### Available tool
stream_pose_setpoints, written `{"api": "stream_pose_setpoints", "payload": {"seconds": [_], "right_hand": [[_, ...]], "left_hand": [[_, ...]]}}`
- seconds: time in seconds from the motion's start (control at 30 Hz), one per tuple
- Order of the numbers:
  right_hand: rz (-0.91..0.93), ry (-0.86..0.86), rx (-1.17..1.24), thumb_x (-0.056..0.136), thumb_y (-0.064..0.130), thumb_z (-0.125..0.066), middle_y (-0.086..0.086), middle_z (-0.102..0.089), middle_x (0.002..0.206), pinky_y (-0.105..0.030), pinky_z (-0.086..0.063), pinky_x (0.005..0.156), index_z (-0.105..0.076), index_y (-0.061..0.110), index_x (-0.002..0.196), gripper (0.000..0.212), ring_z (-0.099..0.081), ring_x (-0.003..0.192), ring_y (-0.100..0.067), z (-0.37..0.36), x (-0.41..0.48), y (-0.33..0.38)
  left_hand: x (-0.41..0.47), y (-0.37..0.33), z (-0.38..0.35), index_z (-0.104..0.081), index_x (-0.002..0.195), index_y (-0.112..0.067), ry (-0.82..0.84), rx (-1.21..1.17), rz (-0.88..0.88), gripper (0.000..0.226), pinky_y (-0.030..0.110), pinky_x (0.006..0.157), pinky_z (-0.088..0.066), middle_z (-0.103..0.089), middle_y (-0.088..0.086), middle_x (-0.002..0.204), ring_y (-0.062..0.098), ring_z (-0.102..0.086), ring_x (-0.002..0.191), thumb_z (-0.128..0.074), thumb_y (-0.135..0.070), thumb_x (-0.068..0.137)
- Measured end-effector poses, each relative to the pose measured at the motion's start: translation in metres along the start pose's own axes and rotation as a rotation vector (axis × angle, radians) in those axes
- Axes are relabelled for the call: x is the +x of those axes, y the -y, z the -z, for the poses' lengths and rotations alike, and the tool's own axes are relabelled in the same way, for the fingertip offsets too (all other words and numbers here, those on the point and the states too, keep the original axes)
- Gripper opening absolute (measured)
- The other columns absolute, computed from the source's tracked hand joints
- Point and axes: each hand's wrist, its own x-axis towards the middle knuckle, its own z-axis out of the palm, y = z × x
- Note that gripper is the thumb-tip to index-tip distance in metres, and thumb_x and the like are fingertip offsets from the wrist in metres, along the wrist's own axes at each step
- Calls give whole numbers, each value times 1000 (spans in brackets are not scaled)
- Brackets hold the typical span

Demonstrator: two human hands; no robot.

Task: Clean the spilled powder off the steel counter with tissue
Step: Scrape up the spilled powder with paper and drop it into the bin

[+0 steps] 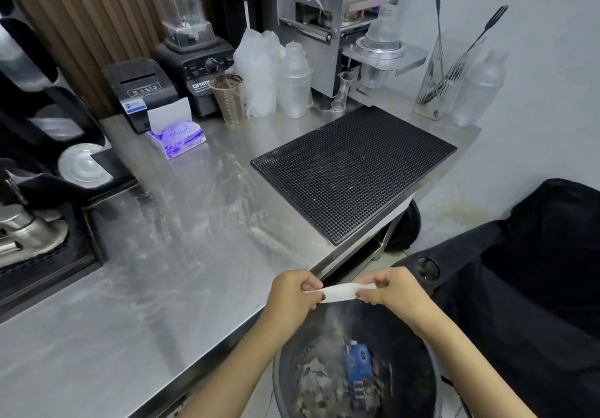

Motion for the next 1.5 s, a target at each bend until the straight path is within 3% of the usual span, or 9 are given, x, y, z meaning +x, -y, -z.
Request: {"api": "stream_pose_setpoints", "payload": {"seconds": [0.13,0.2,0.27,0.4,0.6,0.77,0.93,1.2,1.5], "right_hand": [[155,-9,-101,75,8,-72,1,-66,75,-21,-45,66,-68,31,72,24,-57,68,-12,-14,26,30],[301,-10,-206,74,7,-72,6,-60,75,-11,-40,63,-73,19,78,13,-52,66,-9,-24,46,50],[460,-51,-323,72,4,-73,2,-62,76,-9,-41,64,-74,6,82,10,-52,66,-7,-35,69,73],[717,-76,-571,56,-3,-75,-15,-66,61,-31,-54,55,-72,5,59,9,-62,58,-29,-69,123,106],[666,170,-922,76,-6,-51,-18,-67,99,-39,-50,81,-71,3,92,27,-61,91,-34,-102,168,120],[663,197,-954,83,-5,-48,-18,-65,104,-42,-47,85,-68,1,99,26,-60,95,-33,-92,155,105],[590,178,-866,84,-7,-48,-13,-64,107,-29,-47,88,-67,3,102,28,-59,98,-27,-70,124,71],[490,350,-824,72,-14,-48,-15,-61,92,-36,-49,76,-70,2,84,30,-57,88,-30,-29,67,-2],[134,-195,181,82,2,-64,4,-61,80,-6,-41,60,-67,30,84,28,-55,62,5,9,-8,-7]], "left_hand": [[5,0,32,-71,73,-11,-147,23,-39,12,12,48,-38,-57,-3,60,7,-48,53,-68,0,75],[12,0,52,-70,69,-12,-256,-4,-67,16,21,52,-42,-56,2,60,11,-47,53,-69,3,74],[22,1,71,-73,72,-5,-363,91,-158,11,10,54,-39,-56,-2,62,9,-48,56,-69,5,73],[52,21,100,-73,76,1,-496,312,-237,12,18,65,-39,-61,11,73,26,-58,70,-65,10,73],[79,50,110,-73,84,0,-469,504,-208,18,32,69,-38,-66,20,80,32,-52,82,-59,10,77],[78,63,95,-69,89,0,-393,536,-214,13,9,64,-31,-52,8,81,15,-41,78,-56,-2,86],[52,58,68,-74,70,-12,-280,646,-370,33,17,43,-39,-54,-1,57,15,-53,56,-87,6,45],[13,49,12,-69,67,-10,-215,602,-609,17,25,59,-37,-54,0,64,8,-36,72,-54,-6,72],[7,-5,-21,-62,96,-7,-82,240,-367,22,14,70,-37,-45,-2,89,12,-47,76,-43,1,91]]}}
